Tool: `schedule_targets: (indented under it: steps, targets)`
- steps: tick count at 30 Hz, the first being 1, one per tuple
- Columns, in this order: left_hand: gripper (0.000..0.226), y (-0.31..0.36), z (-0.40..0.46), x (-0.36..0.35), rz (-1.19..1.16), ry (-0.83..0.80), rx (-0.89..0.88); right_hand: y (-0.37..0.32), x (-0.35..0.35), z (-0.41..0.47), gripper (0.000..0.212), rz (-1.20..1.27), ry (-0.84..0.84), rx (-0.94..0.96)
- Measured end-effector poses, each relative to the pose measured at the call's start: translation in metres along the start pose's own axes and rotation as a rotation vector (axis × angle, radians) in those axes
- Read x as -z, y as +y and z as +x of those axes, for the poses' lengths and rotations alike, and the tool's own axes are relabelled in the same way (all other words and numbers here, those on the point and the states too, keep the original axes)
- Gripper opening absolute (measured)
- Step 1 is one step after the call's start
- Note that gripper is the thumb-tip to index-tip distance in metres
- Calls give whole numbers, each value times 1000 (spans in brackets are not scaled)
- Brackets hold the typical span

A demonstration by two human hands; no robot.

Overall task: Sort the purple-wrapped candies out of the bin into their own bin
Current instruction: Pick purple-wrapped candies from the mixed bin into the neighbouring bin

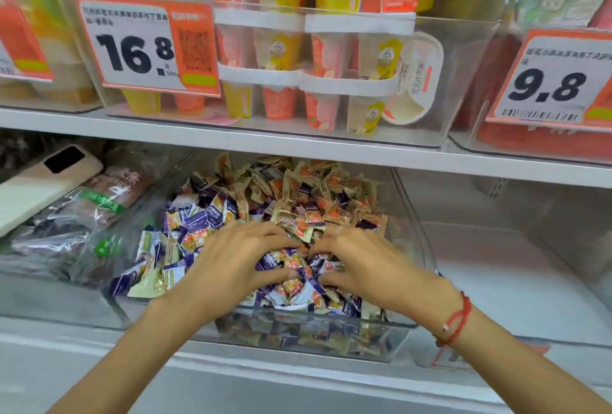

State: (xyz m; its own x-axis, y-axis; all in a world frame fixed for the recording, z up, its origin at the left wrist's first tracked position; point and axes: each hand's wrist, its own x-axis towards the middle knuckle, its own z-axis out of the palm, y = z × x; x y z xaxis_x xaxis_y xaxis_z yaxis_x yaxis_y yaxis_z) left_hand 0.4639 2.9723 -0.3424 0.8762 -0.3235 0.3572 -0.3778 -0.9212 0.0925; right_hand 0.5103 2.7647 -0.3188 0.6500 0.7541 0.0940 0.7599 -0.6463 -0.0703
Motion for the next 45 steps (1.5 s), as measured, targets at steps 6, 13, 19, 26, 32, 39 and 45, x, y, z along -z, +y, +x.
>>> schedule_targets:
  steps: [6, 13, 19, 26, 32, 39, 45]
  targets:
    - [45, 1, -6, 1, -22, 140, -54, -1, 1, -3, 44, 146, 38, -54]
    - [46, 15, -7, 22, -132, 204, -2, -14, 13, -30, 33, 220, 243, -158]
    - [43, 43, -9, 28, -240, 319, -12, -15, 13, -66, 25, 357, 462, -254]
    - [41, 118, 40, 14, -283, 258, -216, 39, 26, -121, 23, 295, 634, -453]
    - [41, 160, 96, -13, -265, 147, -207, 97, 20, -128, 38, 219, 466, -619]
    - [48, 137, 89, -18, -606, 192, -110, 95, 13, -123, 35, 189, 393, -620]
    - [23, 155, 91, -1, -525, 220, -154, 70, 32, -130, 20, 299, 561, -571]
